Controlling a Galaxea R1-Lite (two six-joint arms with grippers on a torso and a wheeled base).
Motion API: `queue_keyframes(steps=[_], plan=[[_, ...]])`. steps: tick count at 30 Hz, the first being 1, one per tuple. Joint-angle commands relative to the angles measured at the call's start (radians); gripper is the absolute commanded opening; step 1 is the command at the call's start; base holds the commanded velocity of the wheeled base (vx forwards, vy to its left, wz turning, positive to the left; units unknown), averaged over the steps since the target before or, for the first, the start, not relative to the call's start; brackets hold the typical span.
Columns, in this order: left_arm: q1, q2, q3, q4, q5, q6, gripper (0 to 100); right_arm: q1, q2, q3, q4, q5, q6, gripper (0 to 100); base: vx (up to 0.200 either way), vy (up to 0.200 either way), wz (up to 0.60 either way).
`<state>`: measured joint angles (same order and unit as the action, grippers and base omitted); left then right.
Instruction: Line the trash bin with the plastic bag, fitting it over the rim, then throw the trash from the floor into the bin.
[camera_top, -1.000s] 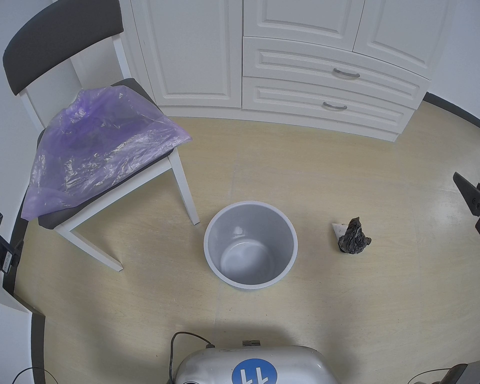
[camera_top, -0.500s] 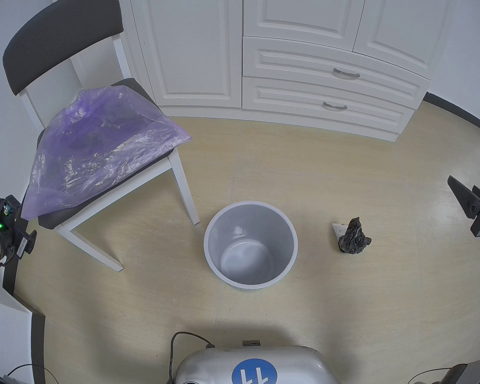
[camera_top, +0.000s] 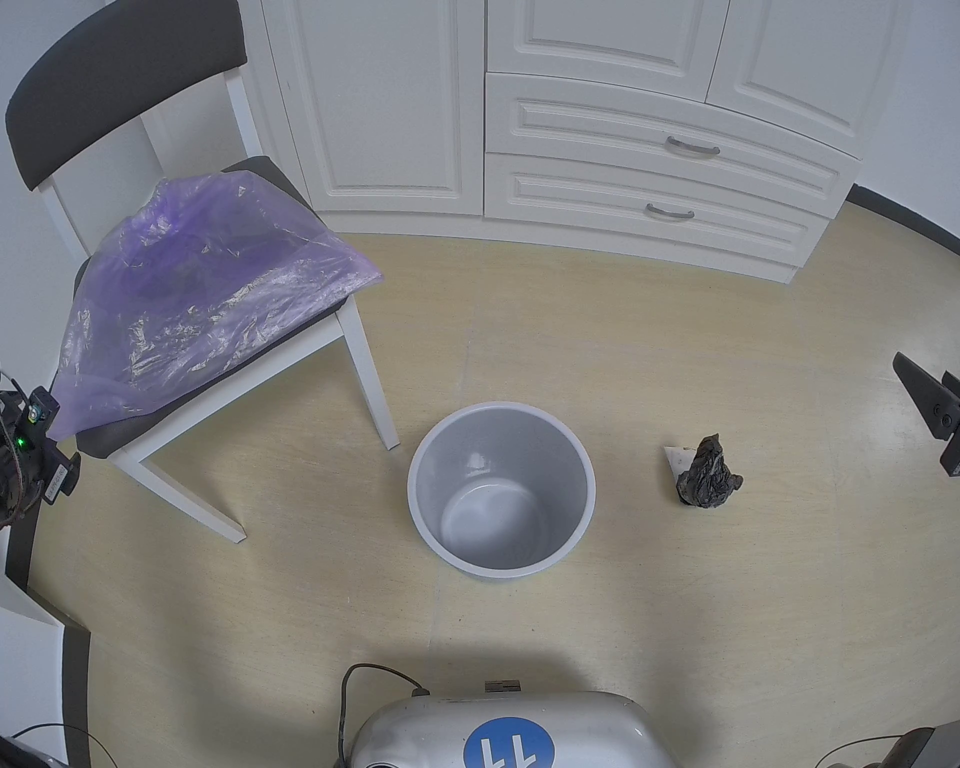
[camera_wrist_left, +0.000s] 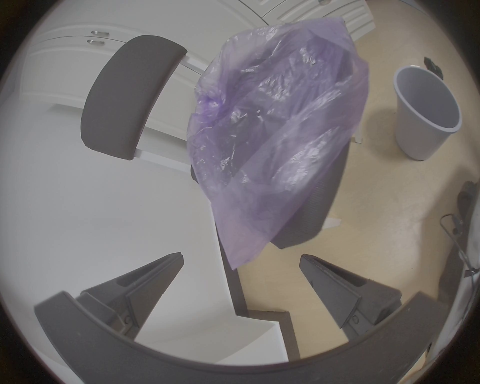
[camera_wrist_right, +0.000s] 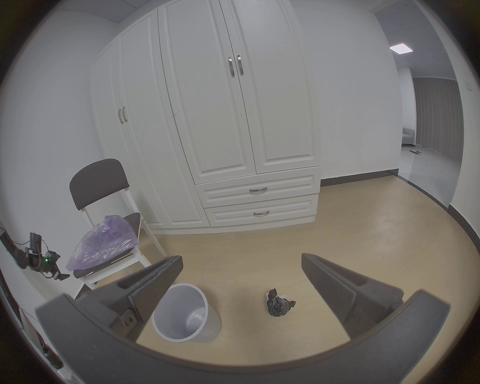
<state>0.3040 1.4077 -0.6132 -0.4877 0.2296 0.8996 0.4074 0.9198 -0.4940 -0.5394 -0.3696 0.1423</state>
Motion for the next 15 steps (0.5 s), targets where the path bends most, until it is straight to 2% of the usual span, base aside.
queue_keyframes(steps=[1, 6, 15], plan=[[0.038, 0.071, -0.005, -0.046, 0.001, 0.018, 100, 0.005, -0.007, 0.002, -0.001, 0.000, 0.000, 100, 0.000, 0.000, 0.00], [0.060, 0.099, -0.014, -0.118, 0.001, 0.021, 100, 0.005, -0.015, 0.000, -0.001, 0.000, -0.001, 100, 0.000, 0.000, 0.00], [0.061, 0.008, -0.069, -0.095, -0.003, 0.022, 100, 0.005, -0.036, -0.006, -0.001, 0.000, -0.003, 100, 0.000, 0.000, 0.00]])
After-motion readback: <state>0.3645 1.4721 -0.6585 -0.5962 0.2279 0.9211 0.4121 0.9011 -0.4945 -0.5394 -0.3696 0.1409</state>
